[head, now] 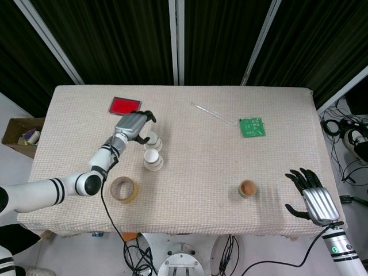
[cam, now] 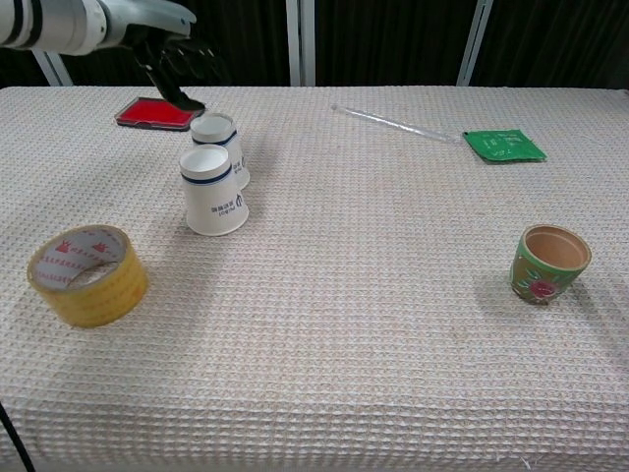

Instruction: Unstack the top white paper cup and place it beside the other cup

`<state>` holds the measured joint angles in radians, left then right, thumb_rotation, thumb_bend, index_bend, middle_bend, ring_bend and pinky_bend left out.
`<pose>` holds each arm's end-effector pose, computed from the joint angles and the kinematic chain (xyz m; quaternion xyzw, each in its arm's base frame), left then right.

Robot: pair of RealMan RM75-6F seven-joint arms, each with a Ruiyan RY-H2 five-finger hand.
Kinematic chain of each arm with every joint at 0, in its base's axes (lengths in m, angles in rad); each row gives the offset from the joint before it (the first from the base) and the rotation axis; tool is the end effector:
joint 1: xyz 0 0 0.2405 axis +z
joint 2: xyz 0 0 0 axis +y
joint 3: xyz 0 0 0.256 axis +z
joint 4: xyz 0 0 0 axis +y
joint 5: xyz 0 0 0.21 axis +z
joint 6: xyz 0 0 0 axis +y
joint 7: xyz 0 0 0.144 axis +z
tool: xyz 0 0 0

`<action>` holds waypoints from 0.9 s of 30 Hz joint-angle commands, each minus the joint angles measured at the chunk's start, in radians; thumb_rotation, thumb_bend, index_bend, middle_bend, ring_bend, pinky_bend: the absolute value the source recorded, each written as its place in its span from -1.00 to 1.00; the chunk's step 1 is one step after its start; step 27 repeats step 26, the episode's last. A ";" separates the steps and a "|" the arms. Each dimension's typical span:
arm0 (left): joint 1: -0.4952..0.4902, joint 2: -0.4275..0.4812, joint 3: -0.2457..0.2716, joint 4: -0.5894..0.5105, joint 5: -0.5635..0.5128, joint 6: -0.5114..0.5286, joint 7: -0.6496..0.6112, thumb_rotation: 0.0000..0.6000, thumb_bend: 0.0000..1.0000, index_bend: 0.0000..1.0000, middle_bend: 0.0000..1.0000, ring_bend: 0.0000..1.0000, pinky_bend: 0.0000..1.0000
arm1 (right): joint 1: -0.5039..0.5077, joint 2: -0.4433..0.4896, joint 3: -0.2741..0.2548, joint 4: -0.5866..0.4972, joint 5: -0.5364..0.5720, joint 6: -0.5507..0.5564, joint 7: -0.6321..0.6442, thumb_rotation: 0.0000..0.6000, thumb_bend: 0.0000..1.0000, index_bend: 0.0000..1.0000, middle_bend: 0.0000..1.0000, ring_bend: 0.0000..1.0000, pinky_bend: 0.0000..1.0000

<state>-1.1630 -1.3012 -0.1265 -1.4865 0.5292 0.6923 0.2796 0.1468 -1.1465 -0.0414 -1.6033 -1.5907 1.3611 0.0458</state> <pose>-0.0921 0.4288 0.0433 -0.7281 -0.4616 -0.3052 0.4045 -0.3020 -0.1769 0.1179 0.6604 -0.4267 0.3690 0.4956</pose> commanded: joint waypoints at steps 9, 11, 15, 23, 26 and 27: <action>0.362 0.220 0.061 -0.237 0.346 0.478 -0.094 1.00 -0.30 -0.42 -0.73 -0.70 -0.71 | 0.008 0.067 0.021 -0.022 -0.004 0.017 0.002 1.00 -0.65 -0.69 -0.76 -1.00 -0.86; 0.448 0.238 0.103 -0.261 0.426 0.583 -0.105 1.00 -0.30 -0.41 -0.72 -0.70 -0.71 | 0.008 0.077 0.027 -0.024 0.003 0.020 0.016 1.00 -0.65 -0.69 -0.76 -1.00 -0.86; 0.626 0.242 0.192 -0.245 0.602 0.771 -0.182 1.00 -0.32 -0.38 -0.68 -0.70 -0.71 | 0.013 0.101 0.035 -0.034 0.010 0.017 0.069 1.00 -0.63 -0.69 -0.76 -1.00 -0.86; 0.873 0.216 0.306 -0.220 0.755 0.980 -0.161 1.00 -0.52 -0.40 -0.67 -0.70 -0.72 | 0.006 0.119 0.030 -0.069 -0.020 0.042 0.101 1.00 -0.63 -0.69 -0.76 -1.00 -0.86; 0.946 0.198 0.320 -0.217 0.792 1.028 -0.174 1.00 -0.55 -0.41 -0.68 -0.70 -0.73 | 0.000 0.107 0.026 -0.079 -0.027 0.050 0.076 1.00 -0.62 -0.68 -0.76 -1.00 -0.86; 0.946 0.198 0.320 -0.217 0.792 1.028 -0.174 1.00 -0.55 -0.41 -0.68 -0.70 -0.73 | 0.000 0.107 0.026 -0.079 -0.027 0.050 0.076 1.00 -0.62 -0.68 -0.76 -1.00 -0.86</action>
